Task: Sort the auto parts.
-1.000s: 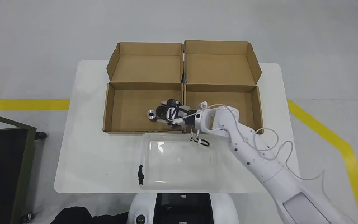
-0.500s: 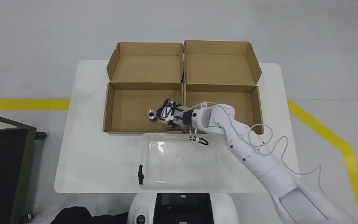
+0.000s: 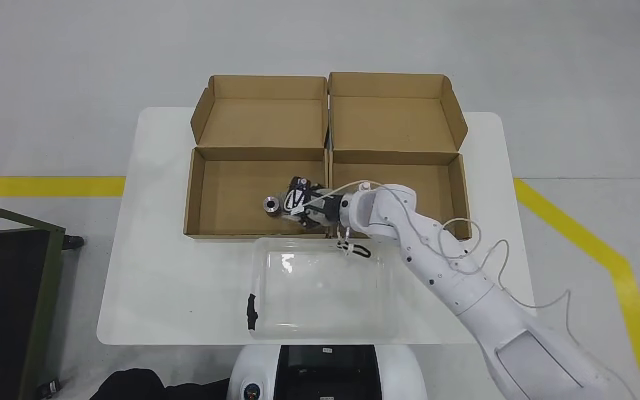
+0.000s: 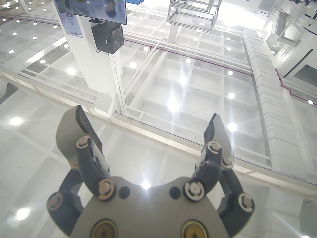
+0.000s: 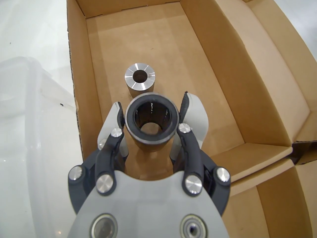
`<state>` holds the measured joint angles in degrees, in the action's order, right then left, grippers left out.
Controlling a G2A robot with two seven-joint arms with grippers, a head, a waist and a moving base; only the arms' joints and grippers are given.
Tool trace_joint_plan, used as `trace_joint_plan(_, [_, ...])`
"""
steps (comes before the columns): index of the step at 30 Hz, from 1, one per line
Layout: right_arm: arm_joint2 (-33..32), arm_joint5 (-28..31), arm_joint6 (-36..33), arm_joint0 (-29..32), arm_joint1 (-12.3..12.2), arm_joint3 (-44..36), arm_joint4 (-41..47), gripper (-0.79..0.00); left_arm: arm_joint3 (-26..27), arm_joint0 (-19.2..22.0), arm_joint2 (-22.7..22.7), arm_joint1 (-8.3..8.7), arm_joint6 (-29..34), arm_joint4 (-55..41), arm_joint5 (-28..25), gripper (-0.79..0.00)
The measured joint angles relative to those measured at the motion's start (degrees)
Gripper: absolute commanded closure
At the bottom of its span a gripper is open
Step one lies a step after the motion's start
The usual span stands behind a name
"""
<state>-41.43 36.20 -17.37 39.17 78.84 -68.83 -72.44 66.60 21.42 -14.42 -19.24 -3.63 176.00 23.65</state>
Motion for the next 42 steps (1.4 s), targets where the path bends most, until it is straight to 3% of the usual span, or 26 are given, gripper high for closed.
trace_joint_plan(1, [-0.09, 0.09, -0.08, 0.06, 0.0, -0.14, -0.03, -0.785, 0.0, 0.0, 0.0, 0.0, 0.0, 0.0, 0.0, -0.785])
trace_joint_plan(25, [-6.67, 3.03, 1.06, 3.2, -1.55, -15.61, -1.0, -0.785, 0.0, 0.0, 0.0, 0.0, 0.0, 0.0, 0.0, -0.785])
trace_joint_plan(42, [-22.97, 10.6, 2.93, 20.09, -6.72, -34.29, -1.85, -0.785, 0.0, 0.0, 0.0, 0.0, 0.0, 0.0, 0.0, -0.785])
